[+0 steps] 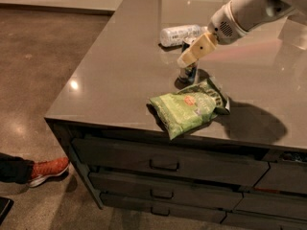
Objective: Move redbull can near green jalapeno chip bag
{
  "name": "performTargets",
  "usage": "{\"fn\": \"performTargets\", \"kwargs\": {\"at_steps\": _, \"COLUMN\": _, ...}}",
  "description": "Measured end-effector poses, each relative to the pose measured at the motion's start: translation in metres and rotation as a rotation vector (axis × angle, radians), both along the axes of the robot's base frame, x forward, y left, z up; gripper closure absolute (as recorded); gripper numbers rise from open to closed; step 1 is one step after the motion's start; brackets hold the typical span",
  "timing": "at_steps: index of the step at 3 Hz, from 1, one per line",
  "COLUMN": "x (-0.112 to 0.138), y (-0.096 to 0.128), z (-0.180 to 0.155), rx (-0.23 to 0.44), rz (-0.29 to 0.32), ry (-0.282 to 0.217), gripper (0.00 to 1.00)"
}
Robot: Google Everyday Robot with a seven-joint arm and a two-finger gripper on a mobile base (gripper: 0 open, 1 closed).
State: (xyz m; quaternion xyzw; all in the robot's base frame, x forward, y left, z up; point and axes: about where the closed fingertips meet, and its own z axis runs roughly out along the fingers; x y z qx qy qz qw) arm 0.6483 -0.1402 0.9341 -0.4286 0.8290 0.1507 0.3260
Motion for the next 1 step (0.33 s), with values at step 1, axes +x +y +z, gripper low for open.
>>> {"fn": "performTargets", "kwargs": {"at_steps": 1, "x": -0.0004, "y": -0.0008, "z": -0.0005, "rx": 0.0, "rz": -0.001, "ry": 0.0, "gripper": 0.0}}
